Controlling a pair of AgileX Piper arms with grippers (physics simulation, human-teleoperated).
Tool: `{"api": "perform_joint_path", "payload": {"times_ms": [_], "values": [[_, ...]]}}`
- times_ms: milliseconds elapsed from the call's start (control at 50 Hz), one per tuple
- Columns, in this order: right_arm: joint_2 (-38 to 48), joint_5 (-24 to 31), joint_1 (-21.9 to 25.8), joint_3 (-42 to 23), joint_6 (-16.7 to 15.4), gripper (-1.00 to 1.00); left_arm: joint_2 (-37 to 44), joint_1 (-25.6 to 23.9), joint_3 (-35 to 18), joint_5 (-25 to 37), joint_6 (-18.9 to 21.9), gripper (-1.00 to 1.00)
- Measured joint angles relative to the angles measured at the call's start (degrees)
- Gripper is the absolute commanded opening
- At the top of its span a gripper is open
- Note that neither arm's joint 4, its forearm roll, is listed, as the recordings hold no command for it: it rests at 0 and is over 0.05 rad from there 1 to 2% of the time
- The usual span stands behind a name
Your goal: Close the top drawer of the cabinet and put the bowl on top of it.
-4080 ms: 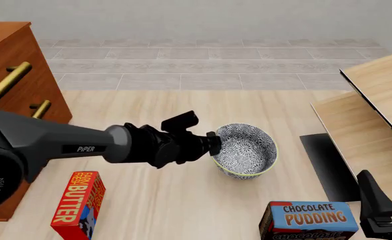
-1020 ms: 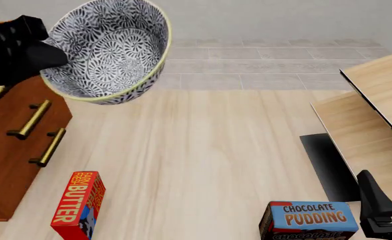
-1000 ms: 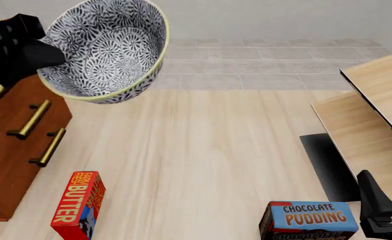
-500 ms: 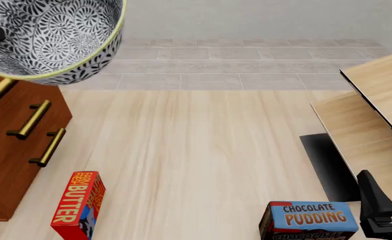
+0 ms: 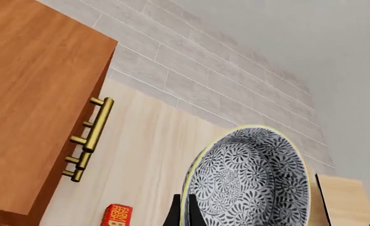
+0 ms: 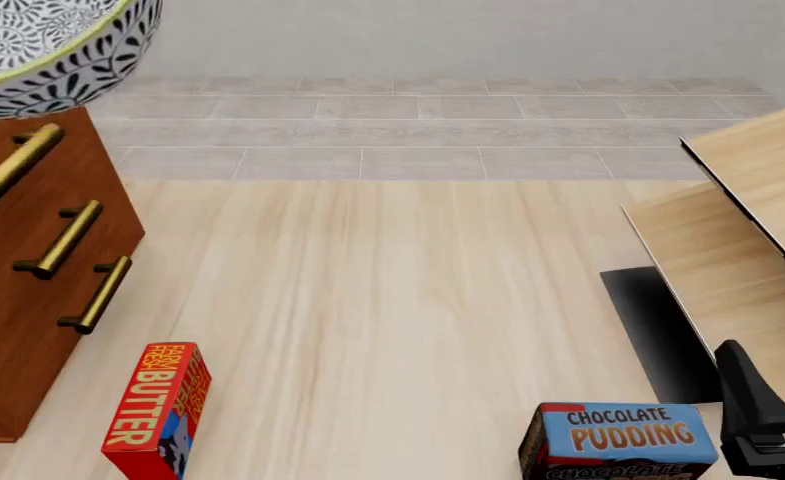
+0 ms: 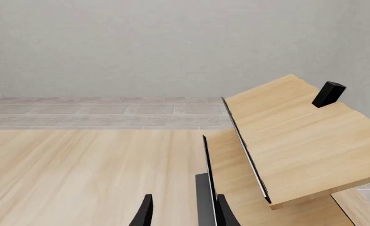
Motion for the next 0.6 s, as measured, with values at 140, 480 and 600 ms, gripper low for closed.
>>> {"api": "perform_joint_path", "payload": {"times_ms": [140, 480, 600], "values": [[0.00, 0.00, 0.00, 0.00, 0.00, 1.00, 0.24, 1.68, -2.35, 1.75, 0.02, -1.00], [0.00, 0.00, 0.00, 0.00, 0.00, 1.00, 0.48, 6.28, -5.39, 3.90, -0.40, -1.00], [0.00, 0.00, 0.00, 0.00, 0.00, 1.00, -0.12, 7.88, -4.73, 3.52, -1.05, -1.00]]}}
